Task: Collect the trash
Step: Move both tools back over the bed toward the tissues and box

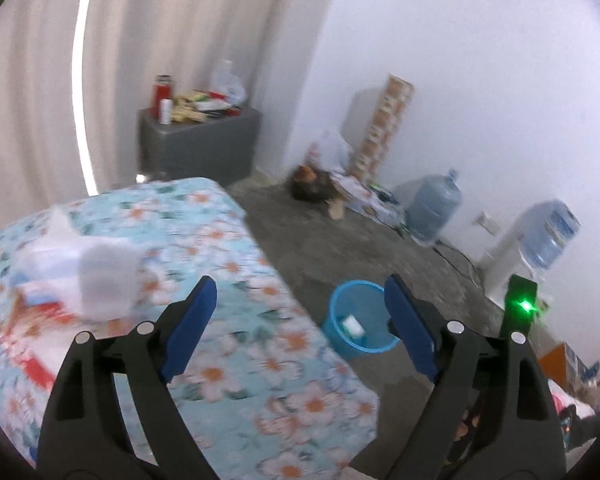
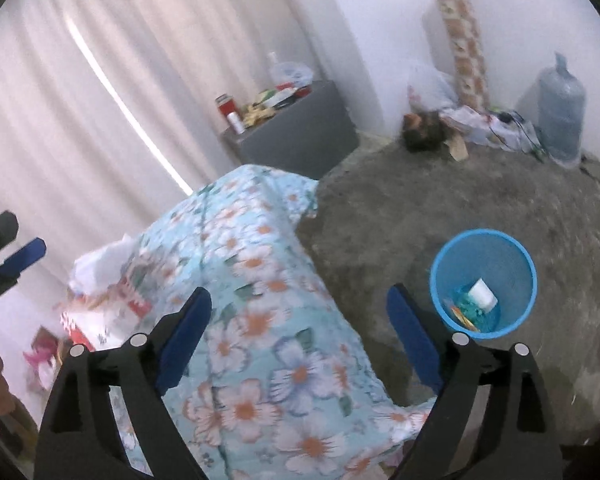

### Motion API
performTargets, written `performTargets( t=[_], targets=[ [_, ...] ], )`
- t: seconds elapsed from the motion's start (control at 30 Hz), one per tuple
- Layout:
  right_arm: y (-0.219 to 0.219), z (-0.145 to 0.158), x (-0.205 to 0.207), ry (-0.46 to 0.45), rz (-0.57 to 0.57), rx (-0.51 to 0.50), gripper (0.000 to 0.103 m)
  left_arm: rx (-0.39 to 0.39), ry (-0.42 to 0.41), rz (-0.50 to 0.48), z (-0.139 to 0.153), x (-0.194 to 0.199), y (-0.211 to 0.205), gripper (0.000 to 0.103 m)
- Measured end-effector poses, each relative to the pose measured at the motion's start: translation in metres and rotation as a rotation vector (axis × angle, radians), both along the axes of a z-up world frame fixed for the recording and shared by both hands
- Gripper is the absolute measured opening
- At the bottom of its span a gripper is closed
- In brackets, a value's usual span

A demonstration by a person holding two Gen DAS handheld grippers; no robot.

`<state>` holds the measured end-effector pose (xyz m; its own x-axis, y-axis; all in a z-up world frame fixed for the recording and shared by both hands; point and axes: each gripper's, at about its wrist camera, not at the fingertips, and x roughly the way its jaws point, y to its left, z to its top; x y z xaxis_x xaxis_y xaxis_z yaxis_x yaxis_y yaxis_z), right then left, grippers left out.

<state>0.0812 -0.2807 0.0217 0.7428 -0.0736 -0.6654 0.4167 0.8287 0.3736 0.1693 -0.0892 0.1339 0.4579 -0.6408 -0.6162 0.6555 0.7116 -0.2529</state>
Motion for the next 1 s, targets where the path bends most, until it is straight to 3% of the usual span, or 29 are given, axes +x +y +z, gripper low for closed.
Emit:
performTargets(
  t=[0.13,0.33,0.53,0.77,1.0],
  targets=[
    [0.022,0.005,0.013,0.004,0.067,-0.027,0.088,-0.014,-0.026,0.083,0.005,0.005,0.042,0.083],
    [0.038,0.005,0.031,-0.019,0.167,0.031,0.088,-0.047,-0.047,0.23,0.016,0.017,0.104,0.083],
    [0.056,0.004,0.058,-0.042,0.297,0.145,0.088,-0.089,-0.047,0.337,0.017,0.025,0.158,0.083],
    [0.071,0.002,0.097,-0.084,0.411,0.334,0.088,-0.119,-0.017,0.386,0.0,0.039,0.192,0.083],
    [0.081,-0.004,0.171,-0.058,0.476,0.488,0.076,-0.152,0.038,0.411,-0.025,0.057,0.211,0.083]
  ],
)
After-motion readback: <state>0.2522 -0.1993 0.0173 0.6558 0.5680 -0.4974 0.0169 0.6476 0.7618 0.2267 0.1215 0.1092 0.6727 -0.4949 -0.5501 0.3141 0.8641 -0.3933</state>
